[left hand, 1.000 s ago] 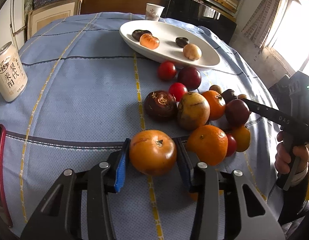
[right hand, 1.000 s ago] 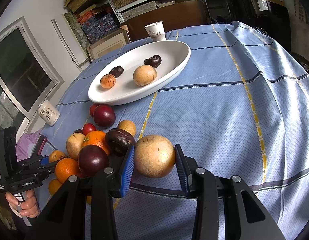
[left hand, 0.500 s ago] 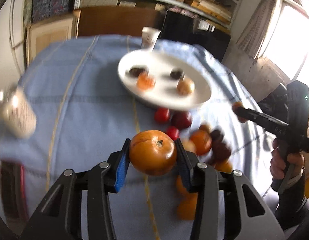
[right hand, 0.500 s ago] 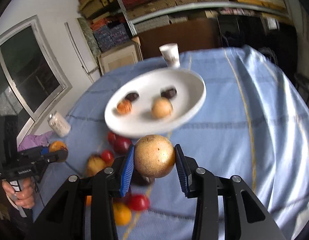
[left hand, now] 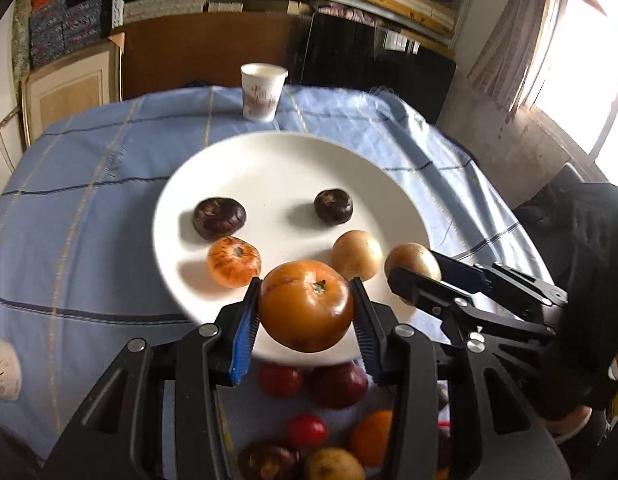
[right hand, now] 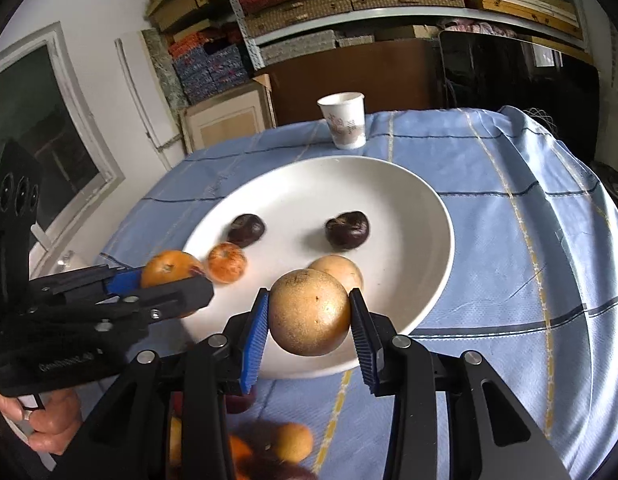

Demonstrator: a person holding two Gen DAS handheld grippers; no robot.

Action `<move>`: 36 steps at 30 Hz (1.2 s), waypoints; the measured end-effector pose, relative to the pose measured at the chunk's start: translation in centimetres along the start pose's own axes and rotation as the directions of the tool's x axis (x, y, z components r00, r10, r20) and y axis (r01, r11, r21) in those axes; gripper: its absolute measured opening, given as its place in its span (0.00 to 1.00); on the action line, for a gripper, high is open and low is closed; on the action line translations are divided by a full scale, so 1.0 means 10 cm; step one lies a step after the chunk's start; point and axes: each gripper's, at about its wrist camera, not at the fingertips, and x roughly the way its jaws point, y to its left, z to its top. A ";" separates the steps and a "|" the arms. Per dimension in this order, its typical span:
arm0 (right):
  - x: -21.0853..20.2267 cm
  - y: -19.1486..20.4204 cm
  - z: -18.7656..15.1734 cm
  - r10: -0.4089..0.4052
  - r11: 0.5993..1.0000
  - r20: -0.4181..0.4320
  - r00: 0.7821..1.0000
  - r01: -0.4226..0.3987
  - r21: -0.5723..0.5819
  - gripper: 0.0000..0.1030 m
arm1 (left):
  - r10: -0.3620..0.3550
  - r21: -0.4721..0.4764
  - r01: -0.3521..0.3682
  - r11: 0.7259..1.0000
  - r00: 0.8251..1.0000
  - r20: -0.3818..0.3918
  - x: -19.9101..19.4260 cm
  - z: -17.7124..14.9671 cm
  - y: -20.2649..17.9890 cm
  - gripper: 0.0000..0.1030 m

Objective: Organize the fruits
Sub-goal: 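Lower both fruits onto the white plate and open both tools, then move the right tool toward the yellow-orange tomato while the left tool withdraws from the plate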

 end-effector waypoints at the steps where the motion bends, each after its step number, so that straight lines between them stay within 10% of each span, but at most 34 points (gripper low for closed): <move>1: 0.04 -0.02 0.00 -0.009 1.000 -0.003 1.000 0.009 -0.001 0.39 | -0.001 0.003 0.001 1.000 1.000 -0.011 0.05 0.00 0.00 0.41; 12: 0.22 -0.11 -0.04 -0.048 0.998 -0.027 0.998 0.048 -0.032 0.41 | 0.026 0.021 -0.024 0.999 0.995 -0.101 0.49 -0.03 0.03 0.43; 21: -0.13 -0.04 -0.03 -0.012 1.000 0.042 0.999 0.013 -0.023 0.58 | 0.125 0.002 -0.125 0.992 0.986 0.109 -0.23 -0.11 0.05 0.93; 29: -0.44 0.15 -0.37 -0.029 0.996 0.060 0.998 0.034 -0.079 0.75 | 0.187 -0.101 -0.170 0.980 0.962 0.197 -0.78 -0.66 0.22 0.95; 36: -0.46 0.23 -0.76 -0.062 0.993 -0.019 0.998 0.060 -0.105 0.75 | 0.250 -0.171 -0.232 0.958 0.964 0.088 -0.76 -1.19 0.38 0.96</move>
